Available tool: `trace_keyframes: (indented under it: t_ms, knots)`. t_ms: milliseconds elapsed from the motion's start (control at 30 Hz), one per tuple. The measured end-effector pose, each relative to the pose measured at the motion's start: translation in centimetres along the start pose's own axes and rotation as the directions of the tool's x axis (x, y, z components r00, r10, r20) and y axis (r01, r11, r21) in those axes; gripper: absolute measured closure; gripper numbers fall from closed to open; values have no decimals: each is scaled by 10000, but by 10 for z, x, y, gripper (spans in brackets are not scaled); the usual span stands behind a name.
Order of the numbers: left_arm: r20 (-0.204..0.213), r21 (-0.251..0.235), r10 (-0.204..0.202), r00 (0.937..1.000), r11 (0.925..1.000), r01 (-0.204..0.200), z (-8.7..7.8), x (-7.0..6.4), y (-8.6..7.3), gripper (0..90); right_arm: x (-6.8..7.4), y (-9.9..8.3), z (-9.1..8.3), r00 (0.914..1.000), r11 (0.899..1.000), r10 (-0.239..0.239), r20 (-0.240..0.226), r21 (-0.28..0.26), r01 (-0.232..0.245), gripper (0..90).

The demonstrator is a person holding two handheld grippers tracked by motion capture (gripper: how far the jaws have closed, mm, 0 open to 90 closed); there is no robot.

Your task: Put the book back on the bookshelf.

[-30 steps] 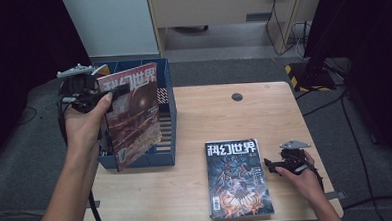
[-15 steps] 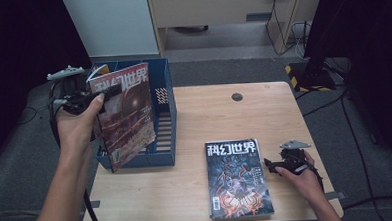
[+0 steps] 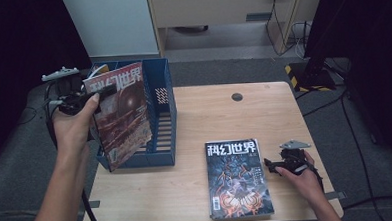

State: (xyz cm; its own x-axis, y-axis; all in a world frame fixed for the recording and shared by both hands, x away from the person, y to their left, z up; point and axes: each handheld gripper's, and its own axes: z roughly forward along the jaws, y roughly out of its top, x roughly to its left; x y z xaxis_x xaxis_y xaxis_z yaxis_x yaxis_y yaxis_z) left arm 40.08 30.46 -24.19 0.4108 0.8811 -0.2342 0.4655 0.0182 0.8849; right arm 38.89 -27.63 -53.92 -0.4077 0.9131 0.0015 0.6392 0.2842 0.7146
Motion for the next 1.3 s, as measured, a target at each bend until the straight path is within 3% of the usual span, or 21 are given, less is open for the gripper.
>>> trace_keyframes:
  t_ms: [800,1100,1300]
  knots:
    - [-626,-297,-217,9978,9994,199,-7,11,7,836,0,0,0,10000,10000,4,14,-1,-4,45]
    - [-949,-703,4,9955,9975,-71,-1,13,4,836,0,0,0,10000,10000,4,15,-1,-4,45]
    - [-900,-1489,107,9959,9886,-241,1,16,0,836,0,0,0,10000,10000,-10,20,-3,10,45]
